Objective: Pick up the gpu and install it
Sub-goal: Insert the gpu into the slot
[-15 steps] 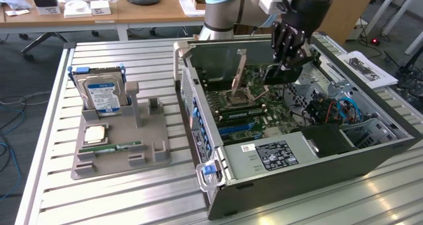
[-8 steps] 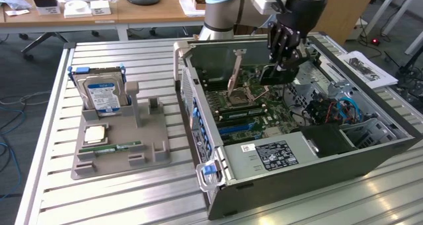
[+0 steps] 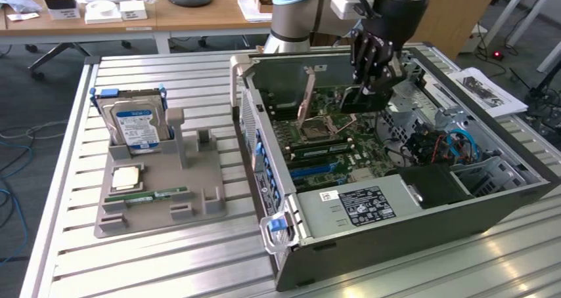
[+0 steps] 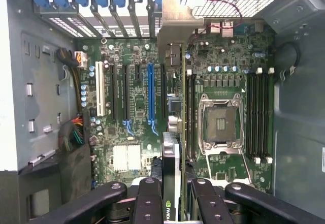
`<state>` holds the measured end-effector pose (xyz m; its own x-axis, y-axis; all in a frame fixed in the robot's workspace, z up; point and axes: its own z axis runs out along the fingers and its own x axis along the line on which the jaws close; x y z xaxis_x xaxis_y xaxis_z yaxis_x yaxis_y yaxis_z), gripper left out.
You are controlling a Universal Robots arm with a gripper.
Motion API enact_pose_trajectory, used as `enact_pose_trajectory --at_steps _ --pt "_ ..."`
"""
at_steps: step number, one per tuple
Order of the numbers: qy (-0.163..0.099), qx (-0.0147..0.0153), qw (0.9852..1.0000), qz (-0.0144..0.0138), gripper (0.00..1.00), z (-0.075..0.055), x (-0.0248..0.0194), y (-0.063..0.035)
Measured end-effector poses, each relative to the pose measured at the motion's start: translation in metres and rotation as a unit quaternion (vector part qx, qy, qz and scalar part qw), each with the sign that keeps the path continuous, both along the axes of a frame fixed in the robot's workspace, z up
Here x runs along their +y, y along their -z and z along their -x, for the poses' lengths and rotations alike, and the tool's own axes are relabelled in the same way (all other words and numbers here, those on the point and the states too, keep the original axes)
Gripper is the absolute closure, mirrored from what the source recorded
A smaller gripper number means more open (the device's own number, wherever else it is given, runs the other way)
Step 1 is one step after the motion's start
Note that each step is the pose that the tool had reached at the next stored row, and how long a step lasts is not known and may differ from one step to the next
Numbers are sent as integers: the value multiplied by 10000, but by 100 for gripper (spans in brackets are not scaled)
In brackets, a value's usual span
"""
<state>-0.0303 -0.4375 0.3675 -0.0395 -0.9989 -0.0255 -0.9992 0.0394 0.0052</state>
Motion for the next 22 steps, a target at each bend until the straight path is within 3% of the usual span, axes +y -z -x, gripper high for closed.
enact_pose_trajectory --at_steps 6,22 --pt "-2 -1 10000 -1 73 16 -61 1" --pt "-7 -1 10000 -1 73 49 -68 223"
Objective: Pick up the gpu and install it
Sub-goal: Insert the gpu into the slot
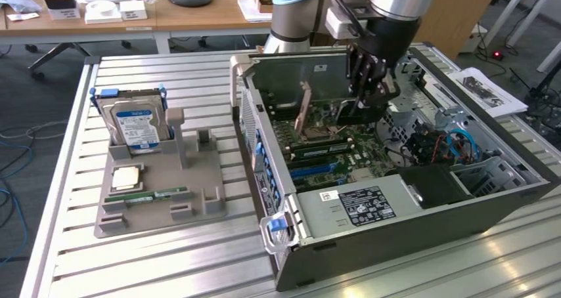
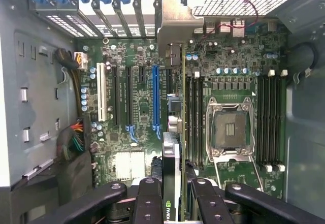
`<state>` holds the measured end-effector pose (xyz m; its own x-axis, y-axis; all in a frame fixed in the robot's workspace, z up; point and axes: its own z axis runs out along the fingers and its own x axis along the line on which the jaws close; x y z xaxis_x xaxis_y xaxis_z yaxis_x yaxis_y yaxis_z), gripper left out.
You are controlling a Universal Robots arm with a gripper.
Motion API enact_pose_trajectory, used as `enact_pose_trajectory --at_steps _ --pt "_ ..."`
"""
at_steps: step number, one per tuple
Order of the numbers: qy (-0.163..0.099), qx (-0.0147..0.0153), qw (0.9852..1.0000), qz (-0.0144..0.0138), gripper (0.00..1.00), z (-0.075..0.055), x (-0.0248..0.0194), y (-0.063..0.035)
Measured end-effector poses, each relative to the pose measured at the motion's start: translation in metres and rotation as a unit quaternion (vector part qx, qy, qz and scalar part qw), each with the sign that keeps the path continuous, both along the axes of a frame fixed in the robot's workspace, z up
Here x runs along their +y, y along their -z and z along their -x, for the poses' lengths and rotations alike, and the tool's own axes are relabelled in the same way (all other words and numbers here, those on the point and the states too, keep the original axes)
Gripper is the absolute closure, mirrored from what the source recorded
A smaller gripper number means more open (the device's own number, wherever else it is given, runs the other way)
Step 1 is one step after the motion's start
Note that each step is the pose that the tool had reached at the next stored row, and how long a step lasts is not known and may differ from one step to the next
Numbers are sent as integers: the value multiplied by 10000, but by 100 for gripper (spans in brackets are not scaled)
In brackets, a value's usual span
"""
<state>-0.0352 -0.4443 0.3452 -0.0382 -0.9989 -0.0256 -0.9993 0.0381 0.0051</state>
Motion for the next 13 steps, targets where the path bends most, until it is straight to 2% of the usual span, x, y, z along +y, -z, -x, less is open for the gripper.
enact_pose_trajectory --at_steps 3,9,13 --pt "-3 0 10000 0 73 3 0 9" --pt "-36 -27 10000 0 73 15 0 59" --pt "-58 -31 10000 0 73 20 -1 101"
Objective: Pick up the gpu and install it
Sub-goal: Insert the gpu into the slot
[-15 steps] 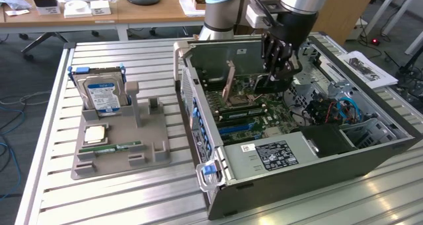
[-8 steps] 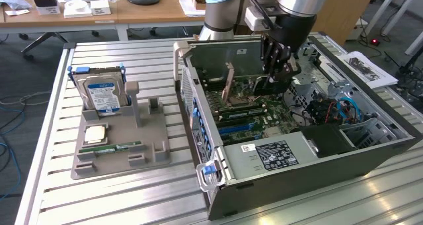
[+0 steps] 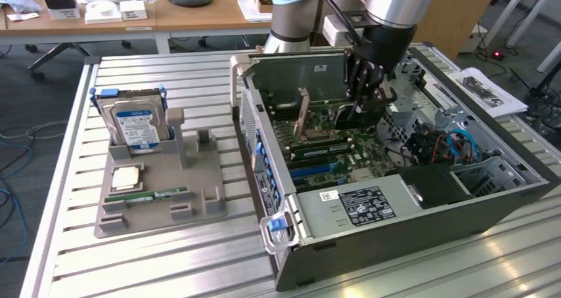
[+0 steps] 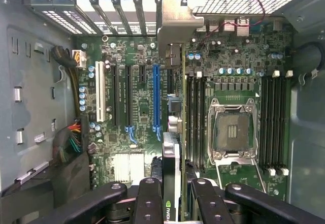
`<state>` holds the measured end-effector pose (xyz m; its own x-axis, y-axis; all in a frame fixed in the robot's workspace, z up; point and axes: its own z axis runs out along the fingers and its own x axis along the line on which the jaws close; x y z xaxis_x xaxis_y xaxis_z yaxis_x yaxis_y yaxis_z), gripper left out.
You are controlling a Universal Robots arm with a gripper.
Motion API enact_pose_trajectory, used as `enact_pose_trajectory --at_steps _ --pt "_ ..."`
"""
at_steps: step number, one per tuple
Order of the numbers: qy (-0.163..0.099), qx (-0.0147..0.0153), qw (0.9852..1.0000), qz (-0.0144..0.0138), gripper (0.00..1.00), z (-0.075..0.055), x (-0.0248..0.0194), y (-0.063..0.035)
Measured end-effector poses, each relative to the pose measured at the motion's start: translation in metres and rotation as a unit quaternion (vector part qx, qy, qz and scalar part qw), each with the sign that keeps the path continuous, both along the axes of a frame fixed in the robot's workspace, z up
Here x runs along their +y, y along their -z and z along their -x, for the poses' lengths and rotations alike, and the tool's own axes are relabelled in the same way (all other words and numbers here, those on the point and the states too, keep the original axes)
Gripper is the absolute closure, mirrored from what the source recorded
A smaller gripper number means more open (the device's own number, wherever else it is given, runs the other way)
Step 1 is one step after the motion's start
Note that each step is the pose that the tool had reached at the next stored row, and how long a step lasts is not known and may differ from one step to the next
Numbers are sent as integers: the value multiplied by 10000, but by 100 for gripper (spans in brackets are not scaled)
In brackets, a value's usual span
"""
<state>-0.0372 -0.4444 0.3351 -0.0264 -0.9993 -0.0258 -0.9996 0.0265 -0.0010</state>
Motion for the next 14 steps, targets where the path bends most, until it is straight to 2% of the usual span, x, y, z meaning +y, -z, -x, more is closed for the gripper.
enact_pose_trajectory --at_steps 14 --pt "-44 0 10000 0 73 21 -5 177"
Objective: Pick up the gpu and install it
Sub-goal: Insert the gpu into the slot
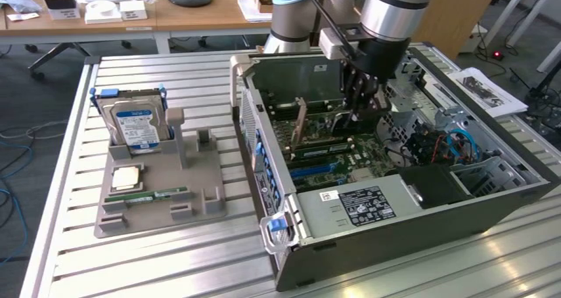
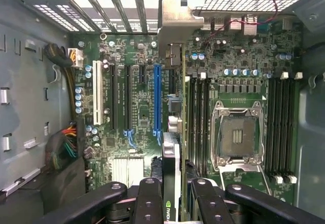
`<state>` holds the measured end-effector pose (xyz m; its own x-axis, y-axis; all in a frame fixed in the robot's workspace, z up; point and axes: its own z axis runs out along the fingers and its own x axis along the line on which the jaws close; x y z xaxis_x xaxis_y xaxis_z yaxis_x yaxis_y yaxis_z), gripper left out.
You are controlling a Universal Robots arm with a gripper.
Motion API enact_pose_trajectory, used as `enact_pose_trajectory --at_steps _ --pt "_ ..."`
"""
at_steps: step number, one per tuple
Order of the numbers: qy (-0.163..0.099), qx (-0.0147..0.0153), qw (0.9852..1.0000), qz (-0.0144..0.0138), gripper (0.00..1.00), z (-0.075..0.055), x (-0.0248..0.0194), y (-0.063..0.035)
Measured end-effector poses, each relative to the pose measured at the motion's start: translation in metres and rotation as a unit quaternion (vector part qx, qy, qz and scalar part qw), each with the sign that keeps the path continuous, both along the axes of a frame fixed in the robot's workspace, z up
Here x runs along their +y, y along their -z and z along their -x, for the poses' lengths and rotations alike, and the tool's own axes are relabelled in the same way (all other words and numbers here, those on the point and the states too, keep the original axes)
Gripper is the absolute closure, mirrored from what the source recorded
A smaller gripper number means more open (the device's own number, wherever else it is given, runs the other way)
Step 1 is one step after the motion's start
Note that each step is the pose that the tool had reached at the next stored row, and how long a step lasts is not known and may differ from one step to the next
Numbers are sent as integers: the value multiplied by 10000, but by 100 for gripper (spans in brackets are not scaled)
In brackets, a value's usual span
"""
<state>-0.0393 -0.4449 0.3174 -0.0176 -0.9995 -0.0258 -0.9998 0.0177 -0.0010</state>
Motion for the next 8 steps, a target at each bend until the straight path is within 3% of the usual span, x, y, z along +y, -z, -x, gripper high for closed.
enact_pose_trajectory --at_steps 8 --pt "-20 0 10000 0 73 12 0 86"
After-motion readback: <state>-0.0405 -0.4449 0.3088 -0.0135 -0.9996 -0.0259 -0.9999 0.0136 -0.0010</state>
